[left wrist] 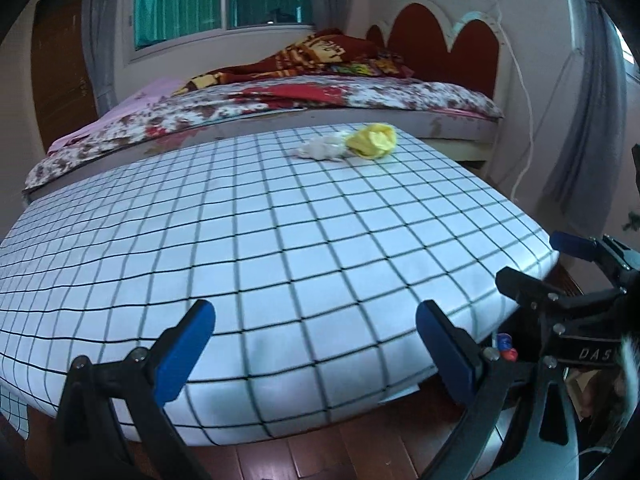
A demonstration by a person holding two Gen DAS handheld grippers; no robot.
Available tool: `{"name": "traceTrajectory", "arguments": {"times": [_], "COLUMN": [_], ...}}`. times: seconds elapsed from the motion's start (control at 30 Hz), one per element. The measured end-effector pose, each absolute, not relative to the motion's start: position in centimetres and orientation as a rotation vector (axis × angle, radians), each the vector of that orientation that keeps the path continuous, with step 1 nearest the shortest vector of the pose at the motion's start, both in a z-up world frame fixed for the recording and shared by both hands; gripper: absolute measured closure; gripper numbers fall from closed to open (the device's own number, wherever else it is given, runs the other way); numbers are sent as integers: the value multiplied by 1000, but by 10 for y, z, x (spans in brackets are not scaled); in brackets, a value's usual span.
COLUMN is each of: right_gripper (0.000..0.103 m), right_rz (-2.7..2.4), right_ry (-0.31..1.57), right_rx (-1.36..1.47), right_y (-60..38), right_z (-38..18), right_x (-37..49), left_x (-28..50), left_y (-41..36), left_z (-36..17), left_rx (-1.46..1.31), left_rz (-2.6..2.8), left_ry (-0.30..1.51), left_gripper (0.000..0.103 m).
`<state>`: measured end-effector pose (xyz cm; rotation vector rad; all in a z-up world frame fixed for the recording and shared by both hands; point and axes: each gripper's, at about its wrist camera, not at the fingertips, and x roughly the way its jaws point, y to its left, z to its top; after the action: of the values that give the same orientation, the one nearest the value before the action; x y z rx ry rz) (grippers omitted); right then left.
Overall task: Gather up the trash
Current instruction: 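Move both tools back over the mattress toward the yellow cloth and tissue, then grasp the white tissue with the left gripper while the right grasps the yellow cloth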
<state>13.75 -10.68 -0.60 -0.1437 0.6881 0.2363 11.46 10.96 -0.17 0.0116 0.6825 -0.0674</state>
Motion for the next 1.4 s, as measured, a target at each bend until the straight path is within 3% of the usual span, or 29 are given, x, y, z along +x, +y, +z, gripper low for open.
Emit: {"name": "traceTrajectory", "arguments": {"times": [0.8,1.07,1.13,1.3,1.4], "right_gripper": [1,2,13,20,41], "right_rz": [247,295,323,315,330], "right_ry": [775,771,781,839,888], "right_rx": [-188,-213,-213,-240,-213], "right_y": [-86,-81,-75,-61,-61], "right_z": [-6,5,4,-9,-20], "right_x": [259,343,369,427,455], "left_x": [223,298,316,344,355], "left_y": [143,142,140,129,117], "left_z": [-6,-11,-14,-16,-16], "left_rx": [-27,-45,-46,-34,-22], "left_rz": [-15,-48,-54,-62,-82], "left_ry": [716,754,766,782,784], "left_gripper": [2,17,18,18,18]}}
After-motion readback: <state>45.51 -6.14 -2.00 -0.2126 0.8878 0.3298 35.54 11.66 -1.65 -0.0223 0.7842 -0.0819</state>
